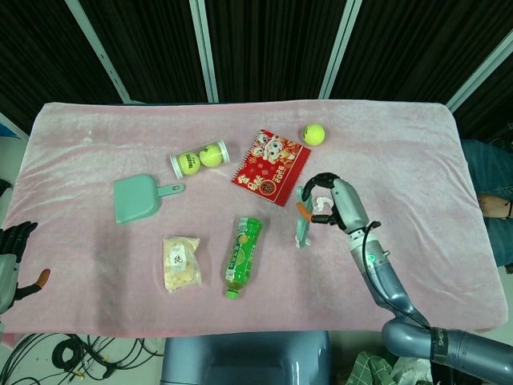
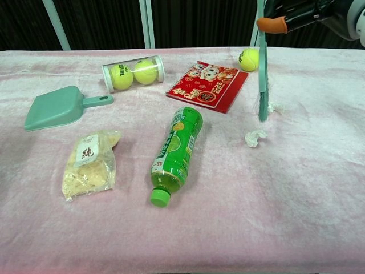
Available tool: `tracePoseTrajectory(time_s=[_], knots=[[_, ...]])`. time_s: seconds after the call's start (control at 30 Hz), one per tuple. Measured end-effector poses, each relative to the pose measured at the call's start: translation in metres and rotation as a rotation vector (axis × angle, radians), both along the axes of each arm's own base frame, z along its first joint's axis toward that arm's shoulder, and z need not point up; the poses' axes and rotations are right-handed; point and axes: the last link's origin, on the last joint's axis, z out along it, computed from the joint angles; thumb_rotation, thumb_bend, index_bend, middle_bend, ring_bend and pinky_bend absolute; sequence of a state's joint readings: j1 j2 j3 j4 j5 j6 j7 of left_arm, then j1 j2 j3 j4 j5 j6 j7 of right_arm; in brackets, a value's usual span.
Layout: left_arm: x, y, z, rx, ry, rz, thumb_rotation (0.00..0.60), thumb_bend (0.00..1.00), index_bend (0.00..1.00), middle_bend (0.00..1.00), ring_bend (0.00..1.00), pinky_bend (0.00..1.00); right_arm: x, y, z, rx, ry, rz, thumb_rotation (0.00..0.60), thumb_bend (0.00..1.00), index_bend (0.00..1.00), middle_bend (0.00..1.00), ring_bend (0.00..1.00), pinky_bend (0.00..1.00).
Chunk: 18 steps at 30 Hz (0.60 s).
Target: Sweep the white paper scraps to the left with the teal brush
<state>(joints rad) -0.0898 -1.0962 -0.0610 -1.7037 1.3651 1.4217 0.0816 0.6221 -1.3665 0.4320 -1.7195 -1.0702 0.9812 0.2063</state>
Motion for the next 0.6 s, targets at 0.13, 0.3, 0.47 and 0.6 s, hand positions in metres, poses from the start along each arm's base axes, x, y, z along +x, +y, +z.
tracePoseTrajectory(time_s=[0.13,0.3,0.47,0.6], knots=[[0.000,0.000,0.000,0.001,0.001,0.001,0.600,0.31,0.10,0.07,0.06,0.04,-0.025,-0.019,0.014,-0.062,0.124,-0.032,0.600,0.29,0.63,0.58,0.32,0.18],[0.000,0.000,-0.001,0.003,0.002,0.004,0.600,0.31,0.10,0.07,0.06,0.04,-0.055,-0.038,0.021,-0.084,0.281,-0.060,0.600,0.29,0.63,0.58,0.32,0.18],[0.000,0.001,-0.001,0.002,0.005,0.007,0.600,0.31,0.10,0.07,0.06,0.04,-0.081,-0.052,0.021,-0.079,0.442,-0.071,0.600,0.30,0.63,0.59,0.32,0.18],[0.000,0.001,-0.001,0.000,0.008,0.009,0.600,0.31,0.10,0.07,0.06,0.04,-0.089,-0.057,0.014,-0.055,0.471,-0.077,0.600,0.30,0.63,0.59,0.32,0.18]])
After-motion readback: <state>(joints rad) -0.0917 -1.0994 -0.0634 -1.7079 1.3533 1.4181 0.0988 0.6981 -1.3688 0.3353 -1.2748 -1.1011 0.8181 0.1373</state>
